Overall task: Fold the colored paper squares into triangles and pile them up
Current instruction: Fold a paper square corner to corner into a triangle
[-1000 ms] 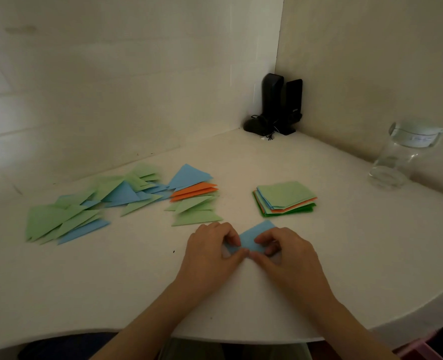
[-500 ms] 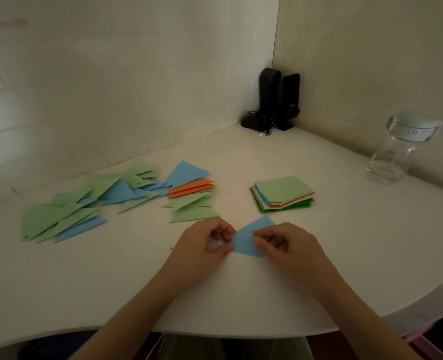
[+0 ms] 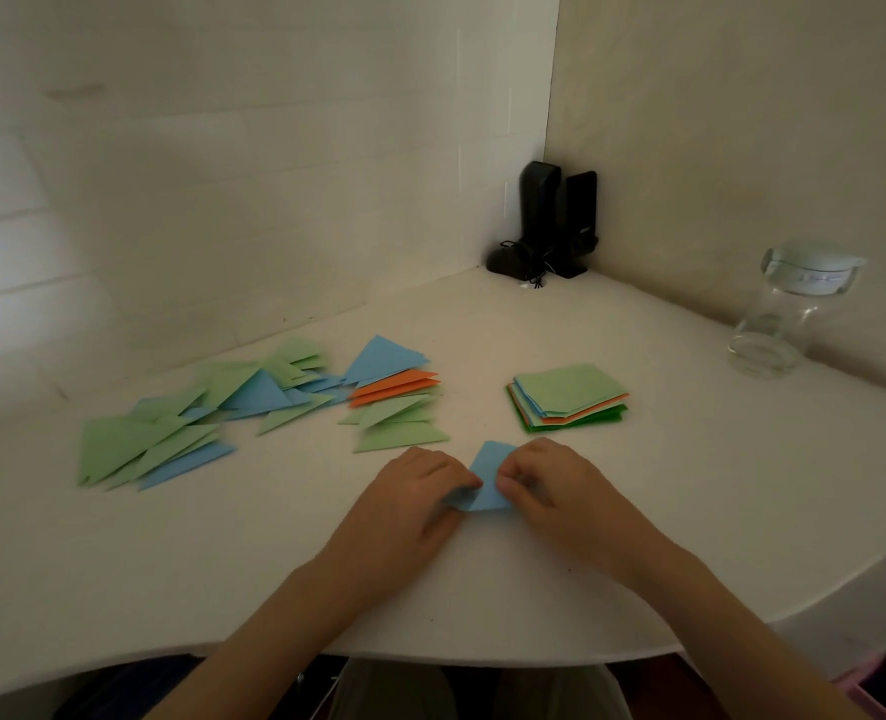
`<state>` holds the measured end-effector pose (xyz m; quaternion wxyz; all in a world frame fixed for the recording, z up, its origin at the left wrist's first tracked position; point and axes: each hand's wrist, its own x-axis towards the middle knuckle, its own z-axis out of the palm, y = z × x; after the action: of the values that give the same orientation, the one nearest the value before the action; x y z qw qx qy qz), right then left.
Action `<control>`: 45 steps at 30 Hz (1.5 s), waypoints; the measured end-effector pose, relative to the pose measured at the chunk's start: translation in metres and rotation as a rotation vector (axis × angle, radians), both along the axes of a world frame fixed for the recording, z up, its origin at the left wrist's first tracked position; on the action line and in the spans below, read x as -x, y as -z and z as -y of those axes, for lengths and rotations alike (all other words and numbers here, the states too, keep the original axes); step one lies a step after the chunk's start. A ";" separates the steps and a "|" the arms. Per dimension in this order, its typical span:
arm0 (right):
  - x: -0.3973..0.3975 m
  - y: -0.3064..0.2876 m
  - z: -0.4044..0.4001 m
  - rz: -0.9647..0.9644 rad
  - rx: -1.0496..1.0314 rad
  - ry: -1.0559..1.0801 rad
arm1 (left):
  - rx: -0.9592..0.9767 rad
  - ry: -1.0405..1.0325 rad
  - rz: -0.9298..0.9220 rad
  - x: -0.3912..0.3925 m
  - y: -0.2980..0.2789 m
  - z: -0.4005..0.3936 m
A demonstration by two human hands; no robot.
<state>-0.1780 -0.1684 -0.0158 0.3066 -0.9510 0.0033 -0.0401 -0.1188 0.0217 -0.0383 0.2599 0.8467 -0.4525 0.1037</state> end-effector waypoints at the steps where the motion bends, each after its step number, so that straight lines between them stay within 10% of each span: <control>1: -0.001 0.000 -0.001 -0.010 0.014 -0.018 | 0.000 -0.006 0.025 0.000 0.001 0.000; 10: 0.015 0.011 0.013 0.110 -0.024 -0.076 | -0.006 -0.055 0.064 -0.001 0.004 0.003; 22: 0.012 0.024 0.000 0.316 -0.029 0.130 | 0.051 -0.215 -0.323 -0.018 -0.001 0.010; 45: 0.002 0.025 0.014 0.166 -0.162 0.105 | 0.034 -0.299 -0.328 -0.026 -0.008 0.013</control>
<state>-0.1803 -0.1827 -0.0409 0.3793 -0.9149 0.0310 -0.1344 -0.0929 0.0090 -0.0306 0.3259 0.9055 -0.2716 0.0094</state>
